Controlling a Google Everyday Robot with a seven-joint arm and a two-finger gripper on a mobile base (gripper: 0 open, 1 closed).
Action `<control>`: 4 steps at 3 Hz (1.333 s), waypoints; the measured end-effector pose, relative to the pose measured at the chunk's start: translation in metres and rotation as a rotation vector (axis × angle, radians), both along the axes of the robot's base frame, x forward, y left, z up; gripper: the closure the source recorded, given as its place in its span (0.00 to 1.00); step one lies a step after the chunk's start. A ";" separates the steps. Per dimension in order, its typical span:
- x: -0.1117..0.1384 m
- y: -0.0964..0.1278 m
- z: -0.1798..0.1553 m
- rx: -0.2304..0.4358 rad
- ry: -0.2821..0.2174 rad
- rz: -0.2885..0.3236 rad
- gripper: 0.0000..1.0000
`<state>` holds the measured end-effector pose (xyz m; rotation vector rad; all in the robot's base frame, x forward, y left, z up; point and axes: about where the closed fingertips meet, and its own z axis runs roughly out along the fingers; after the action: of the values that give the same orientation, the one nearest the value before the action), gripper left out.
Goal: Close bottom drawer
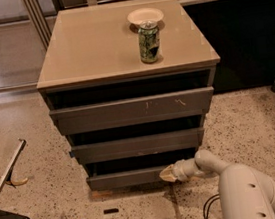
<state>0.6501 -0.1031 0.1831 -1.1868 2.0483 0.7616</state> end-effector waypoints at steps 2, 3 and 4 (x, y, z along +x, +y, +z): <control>0.005 -0.006 0.000 0.013 -0.026 -0.023 0.00; 0.000 -0.006 0.000 0.014 -0.026 -0.024 0.00; -0.016 -0.014 -0.001 0.034 0.001 -0.037 0.00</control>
Offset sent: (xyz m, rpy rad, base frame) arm 0.0078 -0.0148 0.0011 0.0198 -0.0410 -0.0424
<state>0.6341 -0.1167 0.1818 -1.1272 2.0439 0.7767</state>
